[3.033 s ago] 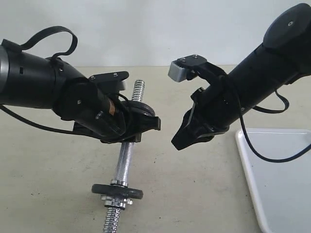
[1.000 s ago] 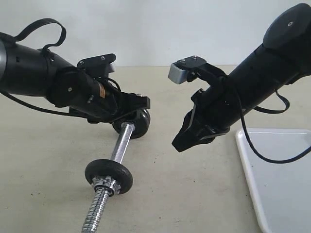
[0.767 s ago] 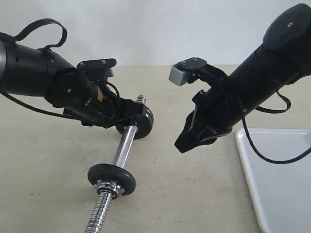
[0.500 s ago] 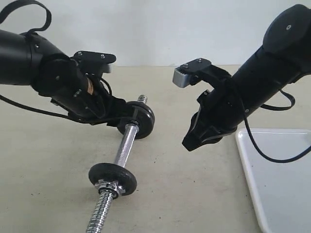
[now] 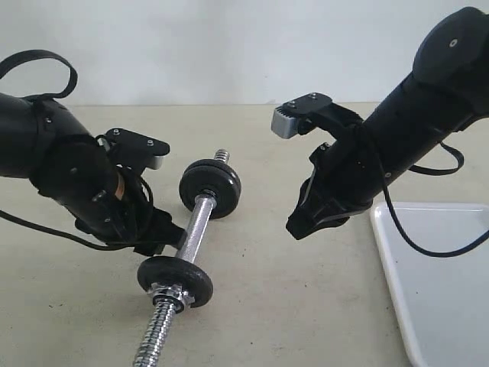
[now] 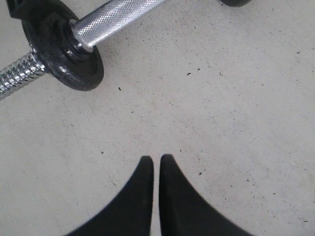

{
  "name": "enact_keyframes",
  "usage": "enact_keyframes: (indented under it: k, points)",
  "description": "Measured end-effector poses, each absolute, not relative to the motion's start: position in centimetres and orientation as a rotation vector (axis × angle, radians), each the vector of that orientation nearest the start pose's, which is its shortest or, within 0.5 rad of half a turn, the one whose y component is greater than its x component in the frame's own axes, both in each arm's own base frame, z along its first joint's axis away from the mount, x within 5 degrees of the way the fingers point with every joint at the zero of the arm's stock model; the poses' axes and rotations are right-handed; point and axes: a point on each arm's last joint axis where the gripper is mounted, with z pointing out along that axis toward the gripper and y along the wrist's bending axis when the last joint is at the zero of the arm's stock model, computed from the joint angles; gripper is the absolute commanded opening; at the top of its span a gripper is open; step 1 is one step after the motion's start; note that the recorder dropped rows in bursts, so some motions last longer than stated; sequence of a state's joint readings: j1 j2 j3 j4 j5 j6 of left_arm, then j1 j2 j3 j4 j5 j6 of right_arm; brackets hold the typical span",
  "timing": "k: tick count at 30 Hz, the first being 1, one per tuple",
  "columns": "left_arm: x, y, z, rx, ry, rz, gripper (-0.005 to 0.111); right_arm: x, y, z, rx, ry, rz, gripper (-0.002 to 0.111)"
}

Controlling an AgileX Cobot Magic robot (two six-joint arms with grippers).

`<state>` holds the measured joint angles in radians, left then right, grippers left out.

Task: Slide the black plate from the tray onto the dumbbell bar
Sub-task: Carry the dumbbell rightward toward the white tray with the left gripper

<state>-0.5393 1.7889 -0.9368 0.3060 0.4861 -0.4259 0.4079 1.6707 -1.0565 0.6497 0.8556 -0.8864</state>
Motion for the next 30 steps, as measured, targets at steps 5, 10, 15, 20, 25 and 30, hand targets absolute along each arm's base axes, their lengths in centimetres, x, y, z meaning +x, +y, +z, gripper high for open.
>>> enact_keyframes:
  k: [5,10,15,20,25,30]
  points:
    - [28.5,-15.7,14.7,0.460,2.732,-0.002,0.060,27.6,16.4,21.6,-1.210,2.487,0.665,0.000]
    - [28.5,-16.1,14.8,0.378,2.737,-0.082,0.060,27.6,16.4,21.6,-1.210,2.487,0.665,0.000]
    - [28.6,-16.5,14.9,0.301,2.729,-0.159,0.060,27.6,16.5,21.6,-1.204,2.487,0.671,0.000]
    - [28.6,-16.7,14.9,0.245,2.730,-0.206,0.060,27.6,16.5,21.6,-1.198,2.488,0.675,0.000]
    - [28.8,-17.2,15.1,0.183,2.701,-0.277,0.058,27.6,16.5,21.6,-1.198,2.488,0.675,0.000]
    - [28.8,-17.4,15.1,0.172,2.697,-0.290,0.058,27.6,16.5,21.6,-1.198,2.488,0.675,0.000]
